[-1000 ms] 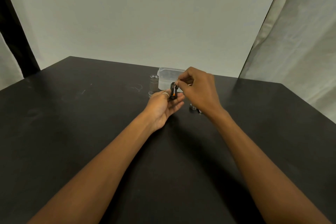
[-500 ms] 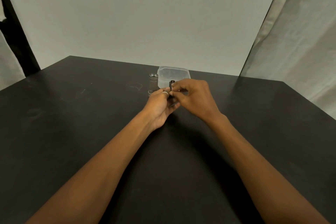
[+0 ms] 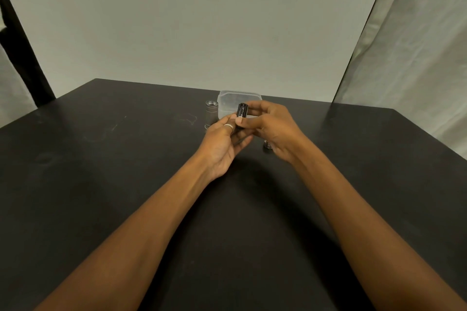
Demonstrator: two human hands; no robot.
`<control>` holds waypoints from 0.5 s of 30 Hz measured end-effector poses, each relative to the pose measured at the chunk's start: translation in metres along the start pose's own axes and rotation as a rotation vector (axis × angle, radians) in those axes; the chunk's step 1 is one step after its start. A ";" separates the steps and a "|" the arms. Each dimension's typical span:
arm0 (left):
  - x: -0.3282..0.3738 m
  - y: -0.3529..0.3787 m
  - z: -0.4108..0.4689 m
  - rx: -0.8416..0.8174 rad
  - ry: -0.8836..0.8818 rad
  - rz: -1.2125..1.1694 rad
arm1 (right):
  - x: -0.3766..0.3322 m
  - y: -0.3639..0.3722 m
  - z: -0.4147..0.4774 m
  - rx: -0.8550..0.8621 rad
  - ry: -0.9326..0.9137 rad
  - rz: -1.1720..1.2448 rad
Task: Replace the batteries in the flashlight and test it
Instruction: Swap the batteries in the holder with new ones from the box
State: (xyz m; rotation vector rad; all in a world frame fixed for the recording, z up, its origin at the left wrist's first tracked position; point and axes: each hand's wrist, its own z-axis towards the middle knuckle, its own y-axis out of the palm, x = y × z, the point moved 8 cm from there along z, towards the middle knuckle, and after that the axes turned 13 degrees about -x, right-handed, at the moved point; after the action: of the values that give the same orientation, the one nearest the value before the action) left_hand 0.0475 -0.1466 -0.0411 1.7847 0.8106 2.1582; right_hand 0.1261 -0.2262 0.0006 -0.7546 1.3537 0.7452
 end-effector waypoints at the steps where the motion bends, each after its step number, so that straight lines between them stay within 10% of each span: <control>1: 0.000 0.001 0.000 -0.002 0.006 0.002 | 0.001 0.000 0.001 -0.008 0.007 0.041; 15: 0.001 0.004 -0.001 -0.018 0.021 0.010 | -0.006 -0.005 -0.003 -0.019 -0.066 -0.007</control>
State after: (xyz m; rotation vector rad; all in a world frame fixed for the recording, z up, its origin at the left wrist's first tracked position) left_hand 0.0467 -0.1502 -0.0384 1.7640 0.7858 2.1874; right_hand 0.1279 -0.2315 0.0067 -0.7428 1.2855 0.7718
